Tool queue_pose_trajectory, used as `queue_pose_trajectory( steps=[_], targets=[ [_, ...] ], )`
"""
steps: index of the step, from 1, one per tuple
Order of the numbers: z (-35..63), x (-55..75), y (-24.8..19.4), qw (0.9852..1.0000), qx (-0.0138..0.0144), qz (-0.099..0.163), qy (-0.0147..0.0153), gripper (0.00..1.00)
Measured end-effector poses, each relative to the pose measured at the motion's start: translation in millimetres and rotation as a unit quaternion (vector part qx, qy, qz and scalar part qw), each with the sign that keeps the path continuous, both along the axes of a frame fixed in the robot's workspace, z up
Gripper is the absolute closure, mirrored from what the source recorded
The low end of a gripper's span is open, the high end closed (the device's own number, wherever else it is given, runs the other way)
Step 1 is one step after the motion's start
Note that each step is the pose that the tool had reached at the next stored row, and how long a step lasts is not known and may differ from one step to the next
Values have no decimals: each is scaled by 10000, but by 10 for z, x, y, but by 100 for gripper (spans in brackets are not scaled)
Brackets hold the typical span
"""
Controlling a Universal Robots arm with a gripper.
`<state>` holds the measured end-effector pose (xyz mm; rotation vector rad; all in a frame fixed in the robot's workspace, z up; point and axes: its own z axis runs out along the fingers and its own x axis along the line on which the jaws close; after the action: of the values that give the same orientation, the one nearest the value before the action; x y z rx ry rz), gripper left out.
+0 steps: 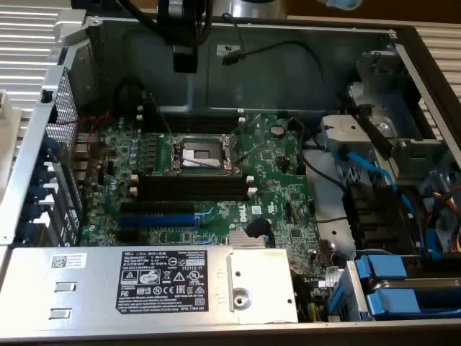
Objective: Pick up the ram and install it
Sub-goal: 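Reach for the ram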
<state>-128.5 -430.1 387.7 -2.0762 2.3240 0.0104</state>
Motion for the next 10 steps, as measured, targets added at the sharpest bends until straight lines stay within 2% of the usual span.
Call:
queue_pose_trajectory(
  steps=[10],
  targets=[
    [0, 0, 0, 10000, 0, 0, 0, 89]
  ],
)
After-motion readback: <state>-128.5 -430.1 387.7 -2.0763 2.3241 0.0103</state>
